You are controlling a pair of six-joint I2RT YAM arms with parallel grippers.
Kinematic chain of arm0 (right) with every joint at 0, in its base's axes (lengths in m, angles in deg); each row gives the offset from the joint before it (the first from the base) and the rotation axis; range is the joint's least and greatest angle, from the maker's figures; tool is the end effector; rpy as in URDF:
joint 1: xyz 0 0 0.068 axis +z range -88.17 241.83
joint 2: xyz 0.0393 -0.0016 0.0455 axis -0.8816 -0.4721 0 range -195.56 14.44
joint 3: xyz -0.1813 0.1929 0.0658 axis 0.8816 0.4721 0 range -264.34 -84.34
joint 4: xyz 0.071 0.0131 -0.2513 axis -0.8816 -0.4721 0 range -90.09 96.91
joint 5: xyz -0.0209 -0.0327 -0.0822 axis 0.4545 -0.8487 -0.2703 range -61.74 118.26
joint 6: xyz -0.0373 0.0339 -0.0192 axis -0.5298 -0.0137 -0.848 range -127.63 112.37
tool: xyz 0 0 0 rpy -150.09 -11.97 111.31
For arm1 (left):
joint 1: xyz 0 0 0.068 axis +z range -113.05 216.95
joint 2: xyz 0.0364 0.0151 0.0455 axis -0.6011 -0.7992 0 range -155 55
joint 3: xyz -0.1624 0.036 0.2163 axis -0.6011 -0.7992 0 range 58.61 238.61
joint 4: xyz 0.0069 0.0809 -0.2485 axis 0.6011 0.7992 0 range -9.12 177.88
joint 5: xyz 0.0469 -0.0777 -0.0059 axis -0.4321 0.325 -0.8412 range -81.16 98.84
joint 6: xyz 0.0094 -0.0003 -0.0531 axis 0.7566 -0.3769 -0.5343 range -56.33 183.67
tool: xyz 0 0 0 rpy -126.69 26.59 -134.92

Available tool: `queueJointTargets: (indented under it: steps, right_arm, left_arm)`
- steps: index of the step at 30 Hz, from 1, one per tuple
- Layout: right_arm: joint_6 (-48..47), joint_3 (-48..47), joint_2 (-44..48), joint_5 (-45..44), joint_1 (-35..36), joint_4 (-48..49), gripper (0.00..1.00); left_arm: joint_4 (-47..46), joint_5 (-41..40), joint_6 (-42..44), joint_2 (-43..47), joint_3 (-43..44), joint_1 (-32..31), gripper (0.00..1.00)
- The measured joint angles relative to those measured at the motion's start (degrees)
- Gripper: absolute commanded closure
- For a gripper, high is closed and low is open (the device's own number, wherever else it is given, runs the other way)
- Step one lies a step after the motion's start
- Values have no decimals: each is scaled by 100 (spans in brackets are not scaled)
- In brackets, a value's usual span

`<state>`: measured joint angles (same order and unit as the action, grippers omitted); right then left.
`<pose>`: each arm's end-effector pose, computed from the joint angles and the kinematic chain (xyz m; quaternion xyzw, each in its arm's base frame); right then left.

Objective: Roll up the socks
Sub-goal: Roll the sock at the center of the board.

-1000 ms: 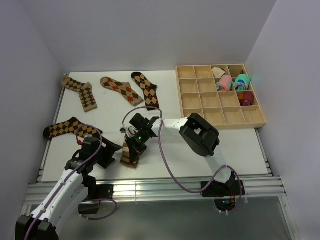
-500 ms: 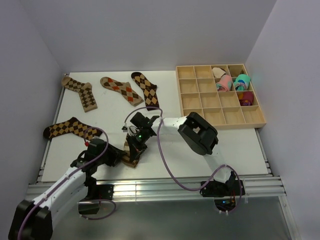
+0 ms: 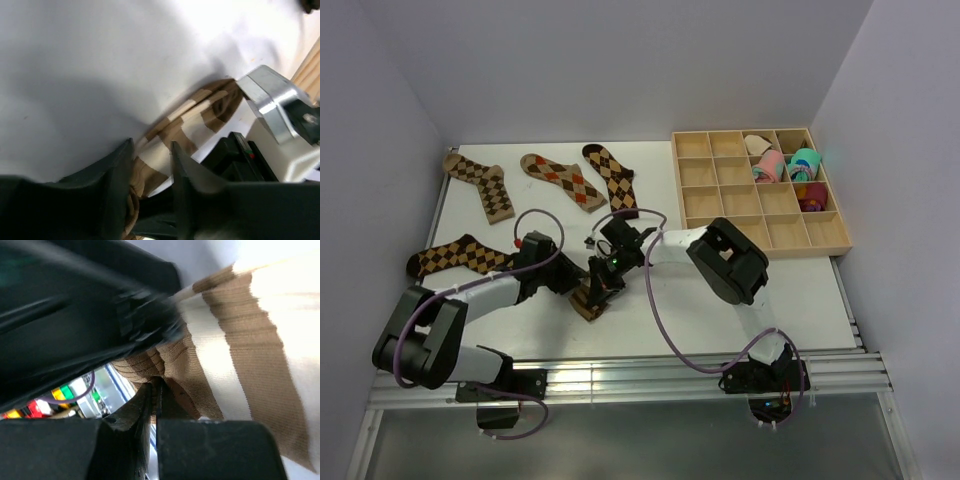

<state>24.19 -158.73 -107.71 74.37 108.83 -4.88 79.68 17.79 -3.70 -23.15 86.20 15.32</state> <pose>0.2674 0.3243 0.1109 0.2193 -0.8665 -0.4453 0.0531 0.2200 -0.0933 0.1381 -0.3384 0.8720 -0.2948 0.1956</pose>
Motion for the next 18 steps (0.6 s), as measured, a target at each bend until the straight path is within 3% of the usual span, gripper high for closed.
queueJointTargets:
  steps: [2,3,6,13,18]
  right_arm:
    - [90,15,15,-68,-46,70,100]
    - [116,15,22,-103,-59,87,100]
    - [164,-13,42,-234,-87,103,100]
    - [168,-186,42,-629,-111,111,100]
    - [164,-302,13,-787,-125,101,100]
  left_arm:
    - [37,-63,122,26,109,0,43]
    - [90,-136,179,114,125,0,34]
    - [457,-391,212,723,55,0,23]
    - [1075,-726,46,2640,-695,0,23]
    - [931,-610,-107,2640,-1307,-4,28]
